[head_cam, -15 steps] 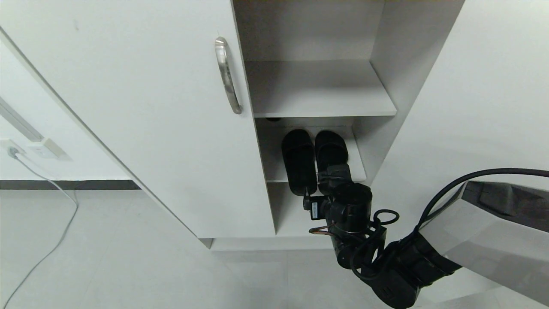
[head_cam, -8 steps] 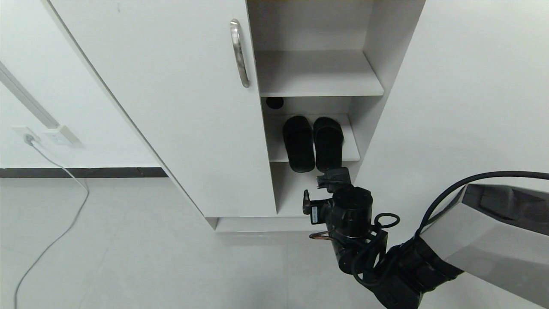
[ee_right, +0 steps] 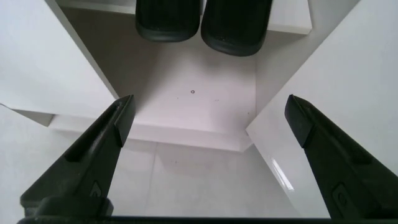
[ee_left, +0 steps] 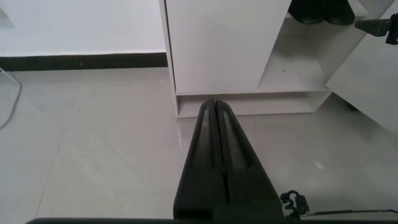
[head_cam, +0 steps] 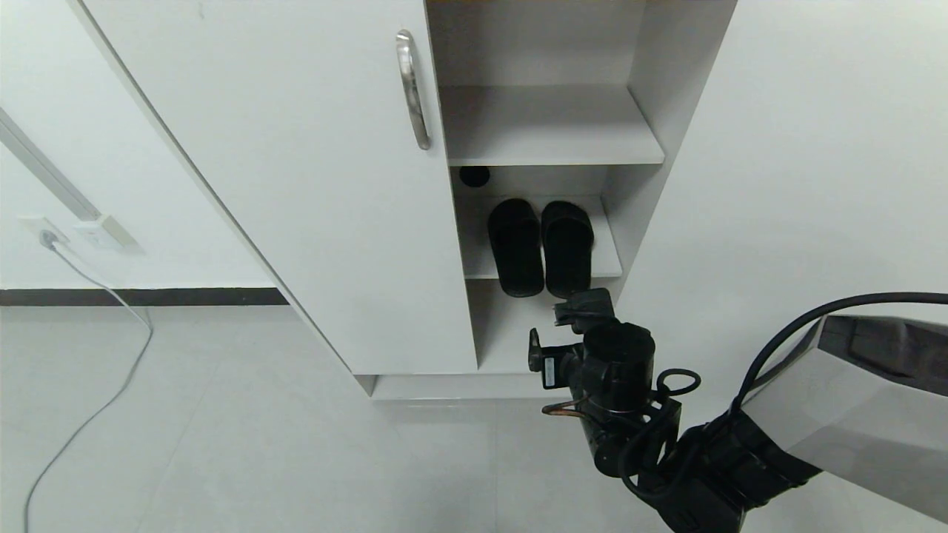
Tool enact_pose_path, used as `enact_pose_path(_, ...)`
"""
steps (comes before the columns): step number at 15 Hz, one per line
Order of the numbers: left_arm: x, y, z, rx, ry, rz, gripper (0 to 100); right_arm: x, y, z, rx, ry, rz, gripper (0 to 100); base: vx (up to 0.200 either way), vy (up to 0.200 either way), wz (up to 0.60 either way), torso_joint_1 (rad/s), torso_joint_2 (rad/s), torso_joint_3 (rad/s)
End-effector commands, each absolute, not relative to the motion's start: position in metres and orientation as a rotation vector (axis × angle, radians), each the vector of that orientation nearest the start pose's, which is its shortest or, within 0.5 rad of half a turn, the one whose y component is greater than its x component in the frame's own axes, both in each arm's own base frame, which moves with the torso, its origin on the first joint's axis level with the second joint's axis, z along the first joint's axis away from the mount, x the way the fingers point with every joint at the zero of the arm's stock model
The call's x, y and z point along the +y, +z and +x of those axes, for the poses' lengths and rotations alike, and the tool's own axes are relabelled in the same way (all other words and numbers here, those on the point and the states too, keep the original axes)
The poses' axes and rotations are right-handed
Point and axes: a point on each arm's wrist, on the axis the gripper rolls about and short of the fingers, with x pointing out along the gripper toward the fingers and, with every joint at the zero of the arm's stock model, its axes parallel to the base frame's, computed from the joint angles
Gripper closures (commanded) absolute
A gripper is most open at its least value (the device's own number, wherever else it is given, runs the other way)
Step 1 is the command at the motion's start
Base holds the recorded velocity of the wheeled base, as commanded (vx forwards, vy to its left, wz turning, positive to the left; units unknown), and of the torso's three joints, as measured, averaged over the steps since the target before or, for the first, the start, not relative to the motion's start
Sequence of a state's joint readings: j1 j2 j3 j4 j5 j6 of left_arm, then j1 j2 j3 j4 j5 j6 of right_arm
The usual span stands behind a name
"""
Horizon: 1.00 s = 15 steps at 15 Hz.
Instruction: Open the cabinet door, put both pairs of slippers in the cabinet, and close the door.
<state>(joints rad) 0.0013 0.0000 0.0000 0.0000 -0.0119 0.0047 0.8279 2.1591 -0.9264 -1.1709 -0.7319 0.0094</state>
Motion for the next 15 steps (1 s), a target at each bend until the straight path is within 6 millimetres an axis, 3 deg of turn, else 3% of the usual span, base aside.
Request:
enact_pose_path(1, 0.0, 0.075, -0.023, 0.003, -0.011, 0.005, 100, 0.278, 0.105, 0.276, 0.044, 0.098, -0.034, 0, 0.0, 0.0, 0.0, 0.0, 0.0, 0.0)
enact_pose_path(5, 0.0, 0.075, -0.023, 0.003, -0.011, 0.005, 100, 0.278, 0.103, 0.276, 0.048, 0.098, -0.038, 0, 0.0, 0.0, 0.0, 0.001, 0.0, 0.063)
enact_pose_path(15, 0.0, 0.075, -0.023, 0.003, -0.011, 0.006, 100, 0.277, 0.094, 0.274, 0.074, 0.121, -0.06, 0, 0.0, 0.0, 0.0, 0.003, 0.0, 0.198)
